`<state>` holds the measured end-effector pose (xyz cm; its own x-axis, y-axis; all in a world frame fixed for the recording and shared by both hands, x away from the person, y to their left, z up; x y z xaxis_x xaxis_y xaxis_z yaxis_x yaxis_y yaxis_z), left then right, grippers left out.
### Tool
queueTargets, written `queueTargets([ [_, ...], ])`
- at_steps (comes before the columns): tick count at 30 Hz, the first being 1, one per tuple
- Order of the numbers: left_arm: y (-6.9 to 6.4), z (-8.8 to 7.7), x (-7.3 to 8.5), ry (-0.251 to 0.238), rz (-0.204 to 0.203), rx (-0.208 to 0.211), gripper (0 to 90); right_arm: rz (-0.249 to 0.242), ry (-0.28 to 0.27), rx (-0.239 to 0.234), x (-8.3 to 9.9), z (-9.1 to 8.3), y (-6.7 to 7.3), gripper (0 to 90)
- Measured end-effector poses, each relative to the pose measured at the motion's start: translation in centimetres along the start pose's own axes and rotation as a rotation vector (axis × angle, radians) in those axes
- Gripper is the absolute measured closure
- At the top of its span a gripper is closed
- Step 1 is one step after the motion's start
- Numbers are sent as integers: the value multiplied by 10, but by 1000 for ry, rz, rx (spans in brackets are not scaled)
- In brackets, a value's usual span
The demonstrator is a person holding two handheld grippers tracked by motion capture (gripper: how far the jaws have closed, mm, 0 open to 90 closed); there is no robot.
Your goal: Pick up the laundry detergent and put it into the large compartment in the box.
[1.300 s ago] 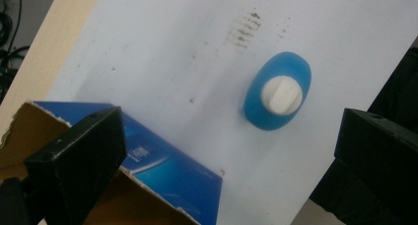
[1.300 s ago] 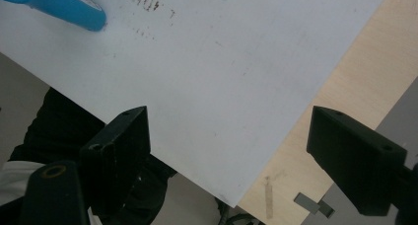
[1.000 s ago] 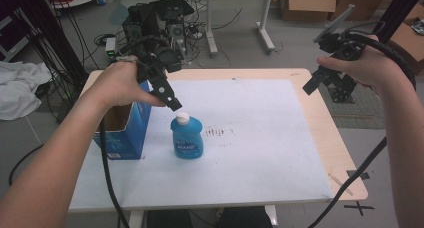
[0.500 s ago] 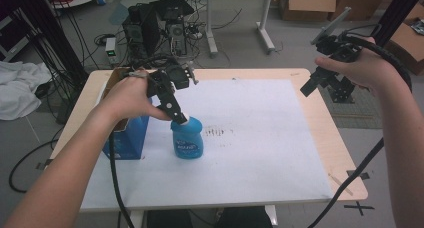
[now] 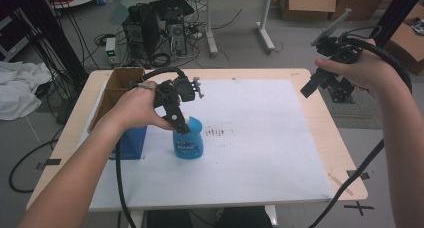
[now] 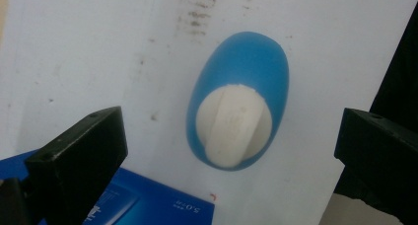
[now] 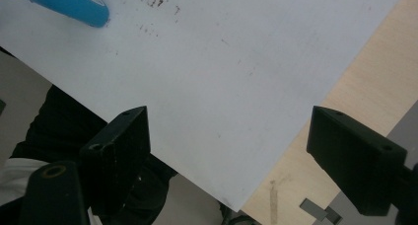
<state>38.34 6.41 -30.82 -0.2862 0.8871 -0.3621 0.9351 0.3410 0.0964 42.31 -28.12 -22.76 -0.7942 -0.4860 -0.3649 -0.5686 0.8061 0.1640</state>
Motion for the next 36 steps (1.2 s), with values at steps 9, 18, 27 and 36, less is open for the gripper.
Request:
queueTargets([
  [9,-3,17,3,29,22,-6,3,-6,6,-5,0,4,0,168],
  [18,-3,31,4,54,40,-3,3,3,8,-8,0,5,-1,168],
  [27,-3,43,8,83,50,-9,15,3,12,-13,1,7,-2,168],
  [36,-2,50,10,128,76,-28,14,-1,15,-21,1,9,-2,168],
])
Point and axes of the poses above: each handheld gripper's, and its own axes: z roughly forward along the jaws, x roughly out of its underside, y roughly to its left, the point moved 7 cm from there along z, roughly forward along the jaws, and after that the axes turned 10 degrees about -y, right-handed, at the moved point
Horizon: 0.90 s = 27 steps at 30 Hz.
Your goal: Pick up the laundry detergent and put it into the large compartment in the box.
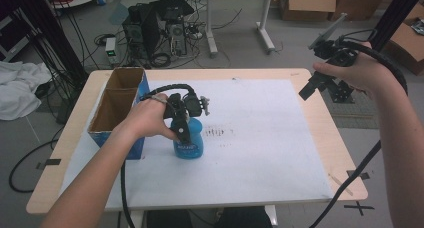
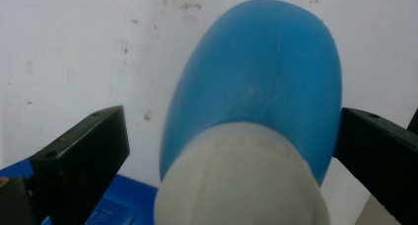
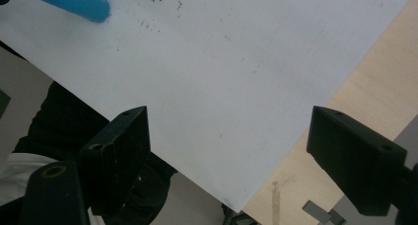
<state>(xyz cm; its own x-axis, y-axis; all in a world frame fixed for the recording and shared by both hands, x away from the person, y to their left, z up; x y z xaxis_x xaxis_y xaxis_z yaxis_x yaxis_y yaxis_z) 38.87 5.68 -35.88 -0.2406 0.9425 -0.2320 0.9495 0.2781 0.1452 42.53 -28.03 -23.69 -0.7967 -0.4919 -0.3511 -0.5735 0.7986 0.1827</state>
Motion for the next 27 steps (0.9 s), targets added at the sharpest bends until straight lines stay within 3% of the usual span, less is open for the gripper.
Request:
queueTargets([
  [27,0,2,1,-7,3,16,168,3,-4,-5,-1,1,-1,168],
])
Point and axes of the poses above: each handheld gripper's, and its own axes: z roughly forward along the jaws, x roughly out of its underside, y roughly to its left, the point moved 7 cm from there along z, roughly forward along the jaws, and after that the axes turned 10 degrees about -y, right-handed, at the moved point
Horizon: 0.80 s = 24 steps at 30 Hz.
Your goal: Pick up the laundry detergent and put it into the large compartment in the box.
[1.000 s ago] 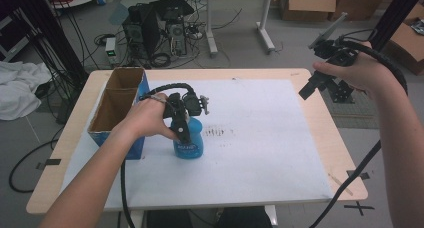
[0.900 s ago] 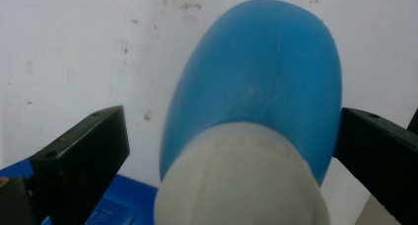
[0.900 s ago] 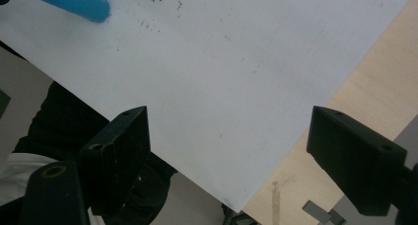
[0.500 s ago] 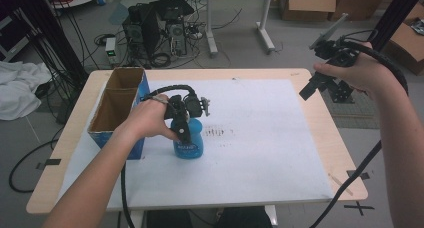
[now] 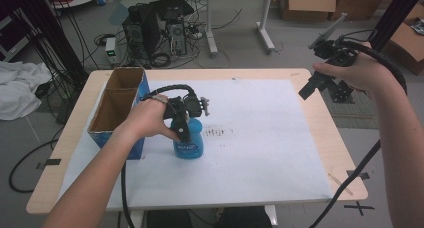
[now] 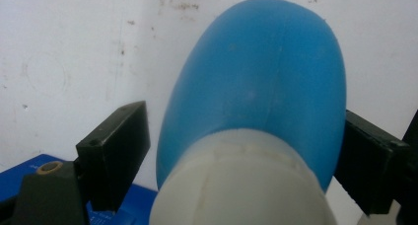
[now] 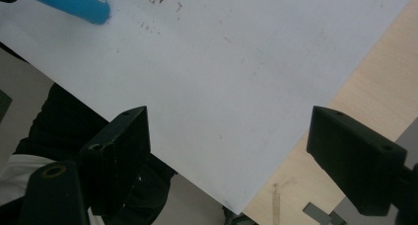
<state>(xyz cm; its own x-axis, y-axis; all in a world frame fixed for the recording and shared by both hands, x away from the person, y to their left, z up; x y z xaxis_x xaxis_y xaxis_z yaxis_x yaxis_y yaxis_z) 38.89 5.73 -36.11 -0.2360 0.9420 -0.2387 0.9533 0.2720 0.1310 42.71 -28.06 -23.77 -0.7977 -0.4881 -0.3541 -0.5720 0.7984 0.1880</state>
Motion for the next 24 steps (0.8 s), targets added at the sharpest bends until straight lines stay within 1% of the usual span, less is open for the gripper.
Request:
queueTargets([
  [12,0,-1,-1,-1,0,22,231,-1,-2,-3,0,0,0,168],
  [19,0,-2,-1,-9,2,30,298,4,-3,-4,1,1,-2,168],
  [24,0,-3,-1,-3,-1,41,338,4,-2,-5,1,1,-2,168],
])
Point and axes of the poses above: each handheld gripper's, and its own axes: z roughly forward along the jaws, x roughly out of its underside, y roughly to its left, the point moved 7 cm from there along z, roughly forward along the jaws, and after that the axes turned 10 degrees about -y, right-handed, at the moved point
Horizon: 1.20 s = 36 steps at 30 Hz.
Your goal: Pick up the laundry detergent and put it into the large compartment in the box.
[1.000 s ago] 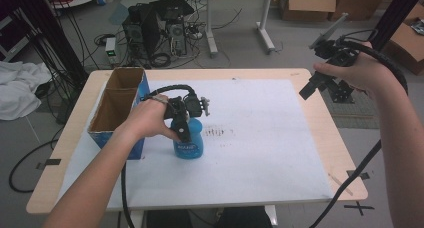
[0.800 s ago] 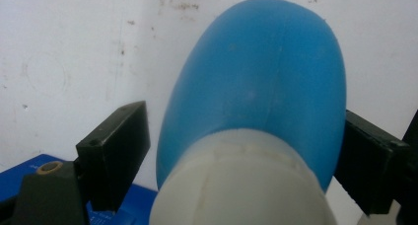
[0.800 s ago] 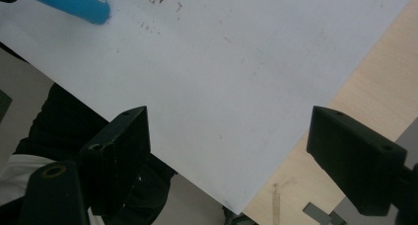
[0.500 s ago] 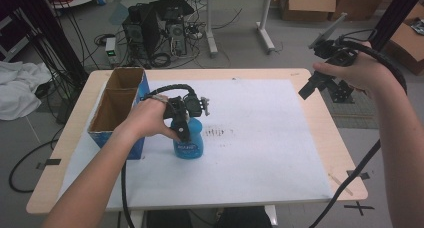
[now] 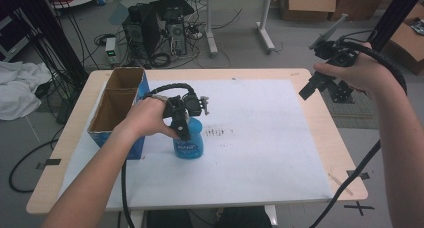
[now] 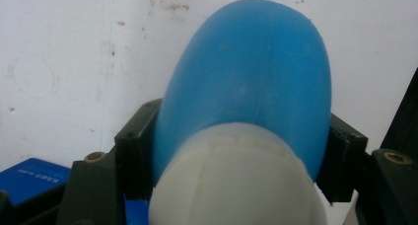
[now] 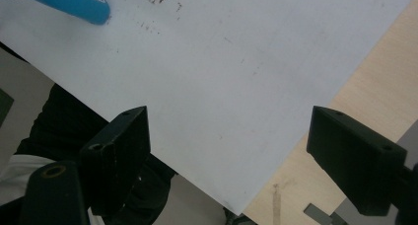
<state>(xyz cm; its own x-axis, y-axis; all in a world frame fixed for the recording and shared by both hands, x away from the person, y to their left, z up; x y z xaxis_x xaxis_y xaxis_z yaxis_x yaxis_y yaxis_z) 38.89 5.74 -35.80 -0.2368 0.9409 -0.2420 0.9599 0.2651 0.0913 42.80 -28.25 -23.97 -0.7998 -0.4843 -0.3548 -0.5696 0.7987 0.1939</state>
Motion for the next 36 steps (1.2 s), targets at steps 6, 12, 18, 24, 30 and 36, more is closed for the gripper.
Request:
queueTargets([
  [6,0,0,0,-1,0,3,344,0,-1,-2,0,0,-1,168],
  [12,0,0,-1,9,5,2,348,2,-2,-3,-1,0,-1,168],
  [18,-1,-1,-1,34,-11,-1,357,-2,-5,-2,-1,-2,-1,168],
  [24,0,-4,1,67,-46,-14,359,-6,-7,-1,-1,-4,0,168],
  [30,7,-18,4,83,-121,-38,362,0,-9,-1,-1,-5,0,168],
  [36,14,-45,5,53,-229,-61,364,-2,-13,-2,-1,-6,0,168],
])
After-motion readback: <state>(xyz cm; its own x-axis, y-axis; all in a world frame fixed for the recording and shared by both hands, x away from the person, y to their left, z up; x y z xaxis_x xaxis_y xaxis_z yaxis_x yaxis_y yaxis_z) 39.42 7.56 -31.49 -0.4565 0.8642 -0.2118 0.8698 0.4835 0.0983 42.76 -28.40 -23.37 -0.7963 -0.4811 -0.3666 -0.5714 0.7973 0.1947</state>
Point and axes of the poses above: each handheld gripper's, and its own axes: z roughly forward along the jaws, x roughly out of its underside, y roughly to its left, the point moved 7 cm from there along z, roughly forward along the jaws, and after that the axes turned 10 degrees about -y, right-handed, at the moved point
